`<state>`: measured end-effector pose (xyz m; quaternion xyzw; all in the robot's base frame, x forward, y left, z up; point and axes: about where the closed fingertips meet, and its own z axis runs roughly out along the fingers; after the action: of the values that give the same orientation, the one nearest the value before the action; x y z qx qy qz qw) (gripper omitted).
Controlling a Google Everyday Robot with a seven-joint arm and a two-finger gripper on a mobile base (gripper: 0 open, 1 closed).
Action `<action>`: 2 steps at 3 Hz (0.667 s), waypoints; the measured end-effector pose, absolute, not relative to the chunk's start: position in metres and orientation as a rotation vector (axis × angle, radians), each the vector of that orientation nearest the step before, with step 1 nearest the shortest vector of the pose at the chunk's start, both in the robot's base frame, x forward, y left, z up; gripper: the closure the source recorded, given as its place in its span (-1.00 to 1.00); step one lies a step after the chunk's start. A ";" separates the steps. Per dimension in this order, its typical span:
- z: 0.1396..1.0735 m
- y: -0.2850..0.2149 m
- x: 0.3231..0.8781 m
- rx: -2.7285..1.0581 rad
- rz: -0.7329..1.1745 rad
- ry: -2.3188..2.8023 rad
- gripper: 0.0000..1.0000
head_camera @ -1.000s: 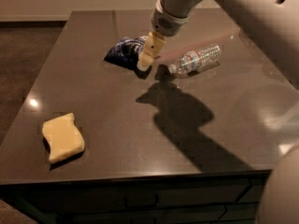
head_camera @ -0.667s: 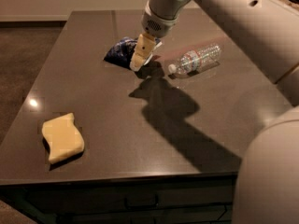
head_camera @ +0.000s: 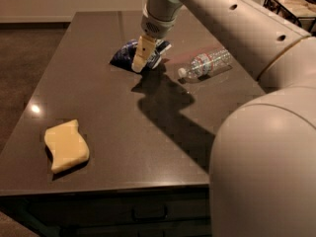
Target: Move blue chip bag near sponge
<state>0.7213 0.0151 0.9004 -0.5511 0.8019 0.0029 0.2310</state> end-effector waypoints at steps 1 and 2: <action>0.891 0.011 0.739 -1.519 -0.016 2.227 -1.00; 0.885 0.007 0.746 -1.537 -0.029 2.244 -0.63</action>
Offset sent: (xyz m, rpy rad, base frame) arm 0.0349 -0.0173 -0.0137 -0.0715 0.0326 -0.0108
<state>0.7460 0.0067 0.8853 -0.5526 0.8068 -0.0106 0.2090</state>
